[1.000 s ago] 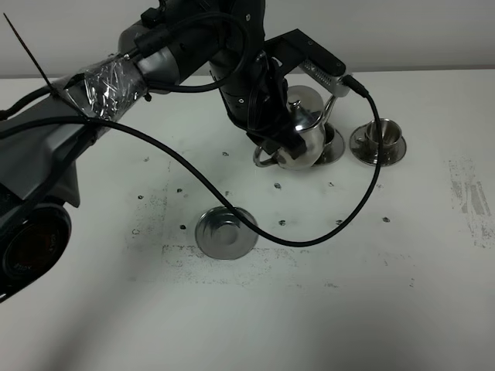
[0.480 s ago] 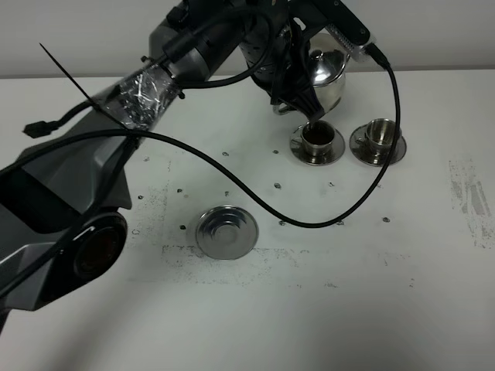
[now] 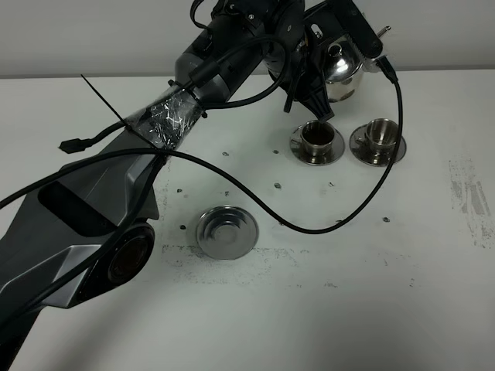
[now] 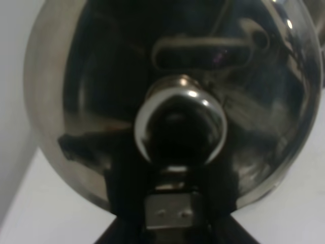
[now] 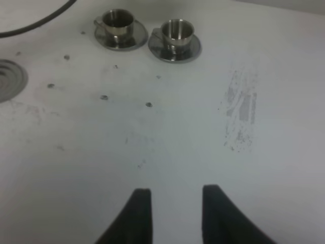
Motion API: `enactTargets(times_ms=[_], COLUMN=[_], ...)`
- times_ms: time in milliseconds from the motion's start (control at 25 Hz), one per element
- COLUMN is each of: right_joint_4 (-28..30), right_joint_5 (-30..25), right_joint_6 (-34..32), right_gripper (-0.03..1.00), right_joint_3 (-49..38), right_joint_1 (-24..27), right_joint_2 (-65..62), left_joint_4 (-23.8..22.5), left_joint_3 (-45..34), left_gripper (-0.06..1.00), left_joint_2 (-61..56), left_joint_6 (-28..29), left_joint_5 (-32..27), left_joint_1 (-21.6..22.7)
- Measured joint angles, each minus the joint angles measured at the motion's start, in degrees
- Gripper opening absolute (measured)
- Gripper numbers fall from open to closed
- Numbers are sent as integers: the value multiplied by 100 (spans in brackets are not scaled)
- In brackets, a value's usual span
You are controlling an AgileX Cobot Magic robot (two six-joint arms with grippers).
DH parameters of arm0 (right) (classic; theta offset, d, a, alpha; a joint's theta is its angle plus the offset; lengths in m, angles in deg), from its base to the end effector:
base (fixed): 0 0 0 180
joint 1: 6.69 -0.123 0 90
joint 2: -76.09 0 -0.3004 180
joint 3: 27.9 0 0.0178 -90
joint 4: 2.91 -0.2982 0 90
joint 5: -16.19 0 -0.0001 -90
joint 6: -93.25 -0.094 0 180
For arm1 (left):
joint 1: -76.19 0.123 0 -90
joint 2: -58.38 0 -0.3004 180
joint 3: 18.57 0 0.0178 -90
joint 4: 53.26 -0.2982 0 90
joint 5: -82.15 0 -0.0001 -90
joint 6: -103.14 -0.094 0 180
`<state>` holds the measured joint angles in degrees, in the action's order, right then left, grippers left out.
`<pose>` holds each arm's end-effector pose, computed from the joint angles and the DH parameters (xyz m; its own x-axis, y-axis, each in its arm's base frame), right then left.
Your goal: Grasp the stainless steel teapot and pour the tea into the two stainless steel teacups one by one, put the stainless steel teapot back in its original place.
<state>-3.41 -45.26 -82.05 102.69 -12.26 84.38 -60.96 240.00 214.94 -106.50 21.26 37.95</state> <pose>0.0271 0.0034 0.2948 -0.4752 -0.1245 -0.8710 -0.1411 0.9879 -0.0642 0.4978 -0.3783 0.2518 -0.1873 0.8437 -0.5030 0.7871 0.4353 0.4370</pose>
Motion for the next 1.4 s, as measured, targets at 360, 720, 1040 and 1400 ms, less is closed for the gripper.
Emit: enactTargets(times_ms=[360,720,1040,1400], right_joint_4=[0,0,0,12], right_joint_5=[0,0,0,0], right_joint_6=[0,0,0,0], right_gripper=[23,23,23,23], right_joint_3=[0,0,0,0], right_joint_1=[0,0,0,0], right_joint_2=[0,0,0,0], left_joint_4=[-168,-191,-210,-210], left_joint_3=[37,37,37,37], left_gripper=[18,18,18,18], left_joint_2=[127,169,497,588], left_joint_6=[-1508,-2338,-2643,-3305], left_joint_5=[288,995,1248,1565], left_joint_1=[0,6,116,116])
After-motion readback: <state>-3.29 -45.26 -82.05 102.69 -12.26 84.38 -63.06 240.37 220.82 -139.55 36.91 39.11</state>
